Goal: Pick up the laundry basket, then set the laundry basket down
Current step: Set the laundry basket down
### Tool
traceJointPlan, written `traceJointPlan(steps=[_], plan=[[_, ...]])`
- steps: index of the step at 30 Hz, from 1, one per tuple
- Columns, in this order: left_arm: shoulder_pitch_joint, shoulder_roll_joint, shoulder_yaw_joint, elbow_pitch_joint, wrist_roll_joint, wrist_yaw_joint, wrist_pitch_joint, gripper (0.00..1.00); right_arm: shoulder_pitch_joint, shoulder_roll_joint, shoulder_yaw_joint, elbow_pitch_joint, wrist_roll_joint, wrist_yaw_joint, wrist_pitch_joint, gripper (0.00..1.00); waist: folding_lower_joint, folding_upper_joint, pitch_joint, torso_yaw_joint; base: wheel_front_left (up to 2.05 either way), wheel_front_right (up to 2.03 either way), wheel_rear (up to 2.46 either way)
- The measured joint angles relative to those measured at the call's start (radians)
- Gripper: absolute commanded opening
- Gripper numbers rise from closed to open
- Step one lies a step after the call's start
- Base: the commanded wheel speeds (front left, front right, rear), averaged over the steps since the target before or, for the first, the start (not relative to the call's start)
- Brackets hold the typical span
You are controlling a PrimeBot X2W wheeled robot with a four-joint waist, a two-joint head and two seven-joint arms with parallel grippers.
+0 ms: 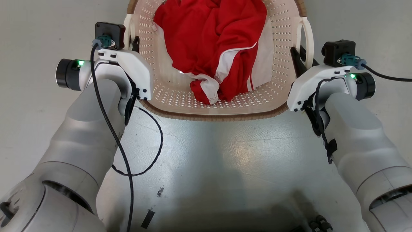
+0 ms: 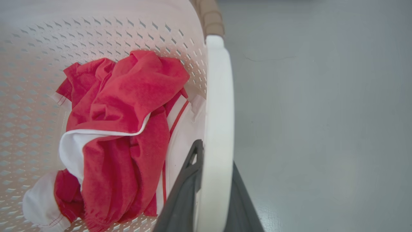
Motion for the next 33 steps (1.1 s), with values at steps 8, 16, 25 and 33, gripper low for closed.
traceJointPlan(steps=[8, 16, 25, 33], plan=[[-0.004, 0.012, 0.004, -0.001, -0.014, 0.044, 0.02, 1.0, -0.016, -0.012, -0.094, 0.003, -0.095, 0.001, -0.01, 1.0, 0.0, 0.0, 0.007, -0.002, 0.0, 0.0, 0.0], [-0.005, 0.008, 0.003, -0.001, -0.016, 0.044, 0.001, 1.0, -0.009, -0.012, -0.163, -0.046, -0.145, 0.001, -0.01, 1.0, 0.0, 0.0, -0.013, 0.003, 0.0, 0.0, 0.0], [0.0, 0.002, 0.018, -0.001, -0.04, 0.043, -0.019, 1.0, 0.071, -0.012, -0.166, -0.157, -0.139, 0.001, -0.01, 1.0, 0.0, 0.0, -0.065, 0.005, 0.0, 0.0, 0.0], [0.074, 0.017, 0.086, -0.094, -0.049, 0.044, -0.029, 1.0, 0.156, -0.011, -0.242, -0.283, -0.176, 0.001, -0.01, 1.0, 0.0, 0.0, -0.161, 0.006, 0.0, 0.0, 0.0]])
